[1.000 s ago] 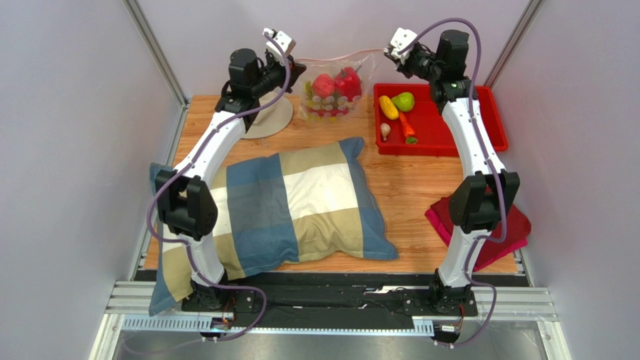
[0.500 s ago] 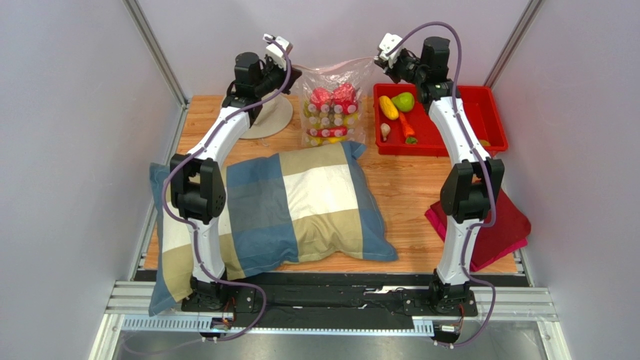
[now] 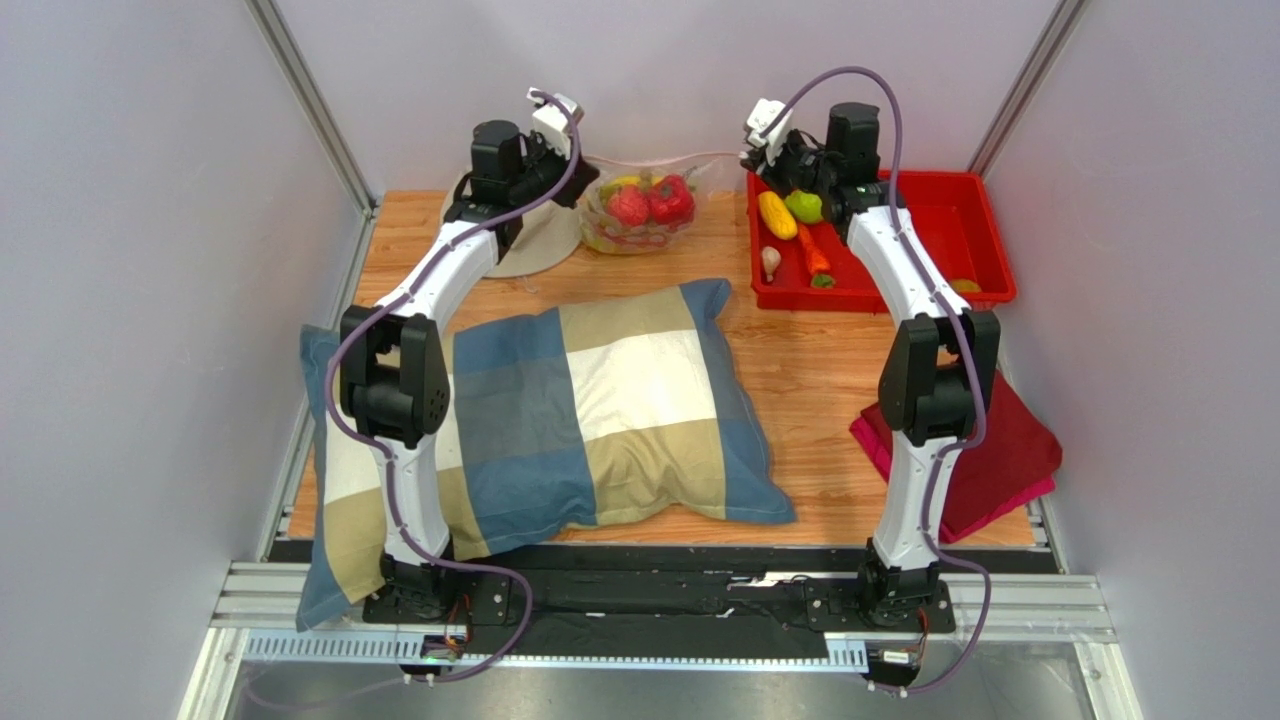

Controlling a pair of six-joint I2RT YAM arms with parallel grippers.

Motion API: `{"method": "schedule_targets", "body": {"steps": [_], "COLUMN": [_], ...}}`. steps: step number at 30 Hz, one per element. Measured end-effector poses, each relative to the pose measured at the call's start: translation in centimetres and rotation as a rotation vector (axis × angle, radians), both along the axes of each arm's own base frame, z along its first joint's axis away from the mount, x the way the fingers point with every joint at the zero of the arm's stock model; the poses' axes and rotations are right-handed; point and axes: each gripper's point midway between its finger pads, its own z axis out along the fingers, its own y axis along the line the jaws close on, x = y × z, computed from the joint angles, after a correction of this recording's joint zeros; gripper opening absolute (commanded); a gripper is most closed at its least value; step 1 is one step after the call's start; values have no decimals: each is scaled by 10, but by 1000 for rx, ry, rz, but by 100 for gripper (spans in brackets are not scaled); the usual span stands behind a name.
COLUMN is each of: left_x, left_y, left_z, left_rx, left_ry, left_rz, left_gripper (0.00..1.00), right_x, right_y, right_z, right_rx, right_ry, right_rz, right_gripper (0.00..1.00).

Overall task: Place the food in the zip-top bag and seal the zipper
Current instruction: Place the zipper food storage bag at the center of the board, then reset both arms

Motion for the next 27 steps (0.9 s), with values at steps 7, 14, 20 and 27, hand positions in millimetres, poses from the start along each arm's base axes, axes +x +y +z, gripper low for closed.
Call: {"method": "schedule_targets", "body": {"steps": [7,14,20,27], "left_x": [2,-4,-47,-113], "left_y": [22,75,120,150], "left_z": [-8,2,45,80], "left_rx": [-1,-68,-134,-128], "left_ry": [69,169,247,362], "left_rz": [78,180,222,245], "left_gripper": [64,99,99,99], "right_x": [-10,-29,-84,-149], "right_y": [-3,-11,-32,-66], "right_z": [21,46,73,115], "right_rx": [14,41,100,267], "right_ry": [-8,11,55,122], "right_rz": [-11,-28,-39,-147], "right_gripper": [75,92,96,96]}}
